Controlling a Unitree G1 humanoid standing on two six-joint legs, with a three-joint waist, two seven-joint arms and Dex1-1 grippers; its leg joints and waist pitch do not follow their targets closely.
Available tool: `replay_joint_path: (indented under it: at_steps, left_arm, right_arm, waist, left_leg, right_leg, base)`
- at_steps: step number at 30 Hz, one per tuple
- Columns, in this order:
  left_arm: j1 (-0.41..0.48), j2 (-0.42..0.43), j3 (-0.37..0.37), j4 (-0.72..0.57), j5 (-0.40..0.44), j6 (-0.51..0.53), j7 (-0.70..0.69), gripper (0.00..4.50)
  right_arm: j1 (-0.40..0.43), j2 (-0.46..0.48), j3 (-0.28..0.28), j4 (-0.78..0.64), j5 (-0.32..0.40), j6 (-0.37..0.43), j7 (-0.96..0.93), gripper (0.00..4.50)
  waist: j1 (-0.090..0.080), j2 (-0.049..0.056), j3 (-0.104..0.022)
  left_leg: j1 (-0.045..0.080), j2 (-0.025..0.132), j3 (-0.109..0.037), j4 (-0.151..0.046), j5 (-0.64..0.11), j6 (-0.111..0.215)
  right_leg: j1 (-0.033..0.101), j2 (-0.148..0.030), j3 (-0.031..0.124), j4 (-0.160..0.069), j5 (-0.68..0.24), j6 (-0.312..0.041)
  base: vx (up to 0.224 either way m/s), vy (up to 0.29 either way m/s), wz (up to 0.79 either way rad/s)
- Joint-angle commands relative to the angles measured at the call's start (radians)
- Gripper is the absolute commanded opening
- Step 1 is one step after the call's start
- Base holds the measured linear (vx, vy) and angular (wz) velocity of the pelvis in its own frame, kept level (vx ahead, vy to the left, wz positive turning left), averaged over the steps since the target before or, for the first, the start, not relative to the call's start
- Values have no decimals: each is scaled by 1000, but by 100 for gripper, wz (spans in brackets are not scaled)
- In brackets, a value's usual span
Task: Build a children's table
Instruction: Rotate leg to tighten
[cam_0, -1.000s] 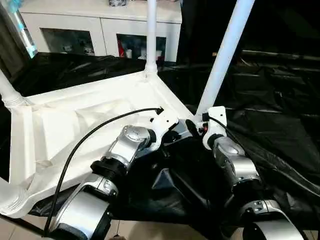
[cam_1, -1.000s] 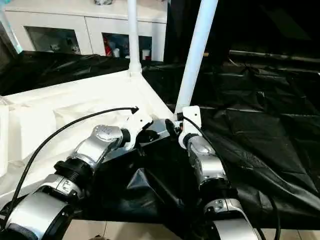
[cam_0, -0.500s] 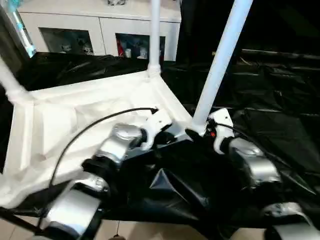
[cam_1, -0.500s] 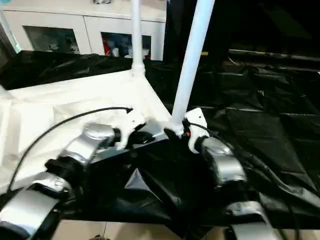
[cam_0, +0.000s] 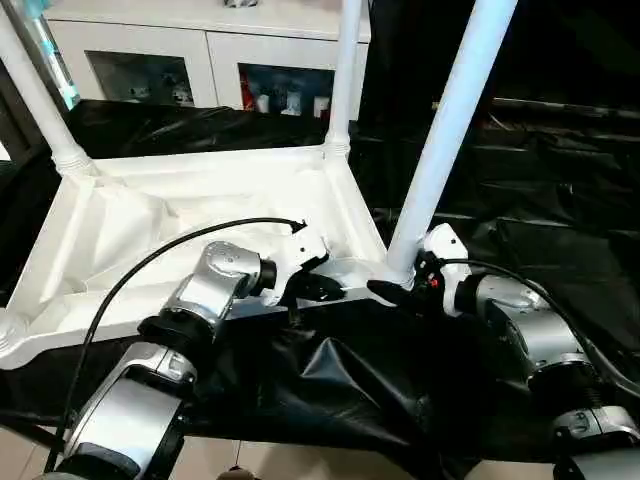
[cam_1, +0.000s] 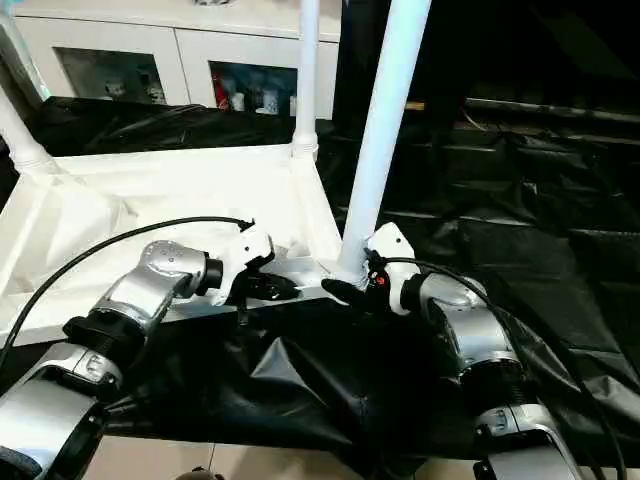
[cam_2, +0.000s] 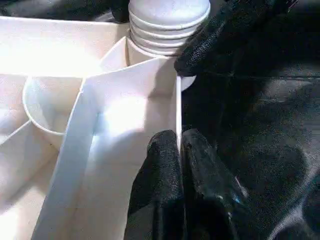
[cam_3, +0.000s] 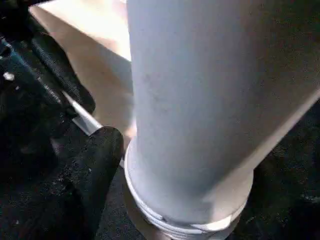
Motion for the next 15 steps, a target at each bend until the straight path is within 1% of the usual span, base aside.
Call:
replay_joint_path:
  at_steps: [1,4,5,6,10,11,13,15]
  left_arm:
    - [0,-22,-14,-16,-37,-25,-56,0]
    - [1,-22,-12,-14,-36,-27,-55,0]
    - [2,-23,-11,-14,-35,-27,-53,0]
    - [2,-23,-11,-14,-35,-27,-53,0]
    - [7,-24,-11,-16,-34,-26,-52,0]
    - [7,-25,-10,-16,-34,-25,-52,0]
    - [4,-28,-6,-8,-27,-20,-27,0]
    - [-10,-41,6,18,-12,-11,47,0]
  right_arm:
    - [1,1,18,-23,12,0,30,361]
    - [-1,11,10,-20,18,0,28,351]
    - [-1,16,7,-19,21,1,25,333]
    - [-1,16,7,-19,21,1,25,333]
    - [11,29,4,-29,32,9,22,293]
    - [14,32,2,-31,34,11,19,293]
    - [16,43,-6,-19,28,10,-19,286]
    - [8,69,-22,20,8,-4,-111,279]
  waist:
    - [1,-8,-60]
    - [2,-9,-59]
    - [3,-9,-60]
    - [3,-9,-61]
    - [5,-8,-62]
    - [5,-8,-62]
    - [5,-8,-62]
    - [1,-8,-58]
  left_leg:
    - [13,9,12,-53,-190,73]
    - [13,10,12,-54,-195,68]
    - [12,9,12,-53,-187,67]
    - [12,9,12,-53,-185,68]
    - [12,9,12,-51,-166,74]
    - [12,9,12,-50,-166,76]
    - [12,9,12,-51,-168,75]
    - [13,9,12,-55,-197,62]
  right_leg:
    - [50,-33,21,-62,-31,-266]
    - [48,-33,22,-62,-40,-266]
    - [49,-33,22,-61,-31,-266]
    - [49,-33,22,-60,-27,-266]
    - [49,-33,21,-57,3,-271]
    - [49,-32,21,-57,8,-273]
    - [49,-33,21,-58,3,-272]
    - [46,-33,21,-63,-48,-263]
  base:
    - [0,0,0]
    - [0,0,0]
    - [0,0,0]
    - [0,0,0]
    - [0,0,0]
    - [0,0,0]
    - [0,0,0]
    - [0,0,0]
